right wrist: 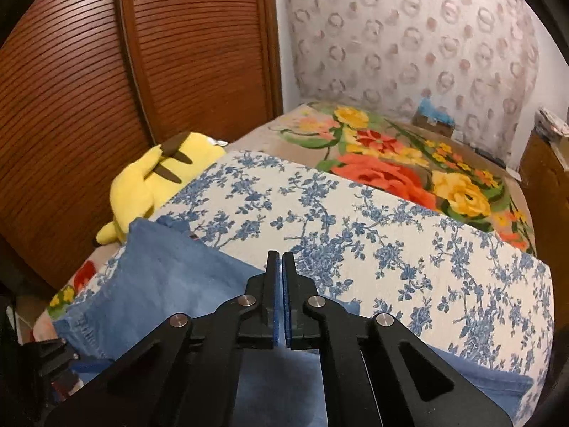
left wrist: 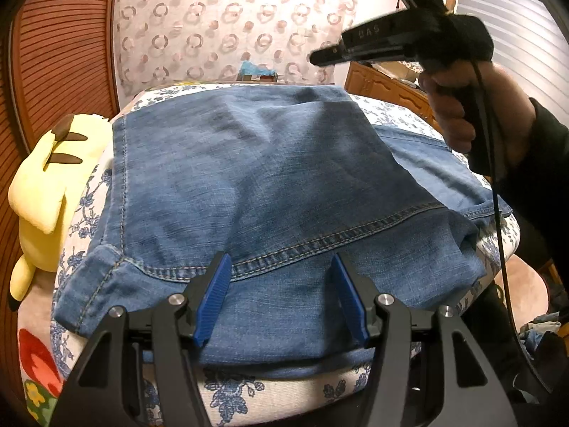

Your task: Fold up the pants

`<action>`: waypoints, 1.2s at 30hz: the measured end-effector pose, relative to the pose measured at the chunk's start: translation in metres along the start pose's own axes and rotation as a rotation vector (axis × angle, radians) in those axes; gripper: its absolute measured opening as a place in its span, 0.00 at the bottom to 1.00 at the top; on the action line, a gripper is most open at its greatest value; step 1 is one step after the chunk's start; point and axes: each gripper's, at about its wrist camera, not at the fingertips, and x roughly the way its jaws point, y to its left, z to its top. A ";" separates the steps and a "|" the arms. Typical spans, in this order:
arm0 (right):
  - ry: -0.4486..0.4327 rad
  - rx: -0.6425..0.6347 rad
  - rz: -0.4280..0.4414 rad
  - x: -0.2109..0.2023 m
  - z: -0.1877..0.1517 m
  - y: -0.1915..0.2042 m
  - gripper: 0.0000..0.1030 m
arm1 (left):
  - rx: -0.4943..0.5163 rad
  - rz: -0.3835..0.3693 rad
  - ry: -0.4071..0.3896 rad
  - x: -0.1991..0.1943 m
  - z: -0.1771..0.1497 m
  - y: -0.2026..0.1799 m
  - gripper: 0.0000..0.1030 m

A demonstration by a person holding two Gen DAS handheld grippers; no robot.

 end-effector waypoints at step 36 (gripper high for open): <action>-0.208 0.082 -0.077 -0.067 0.013 -0.040 0.02 | 0.011 0.001 -0.009 -0.006 -0.004 -0.005 0.56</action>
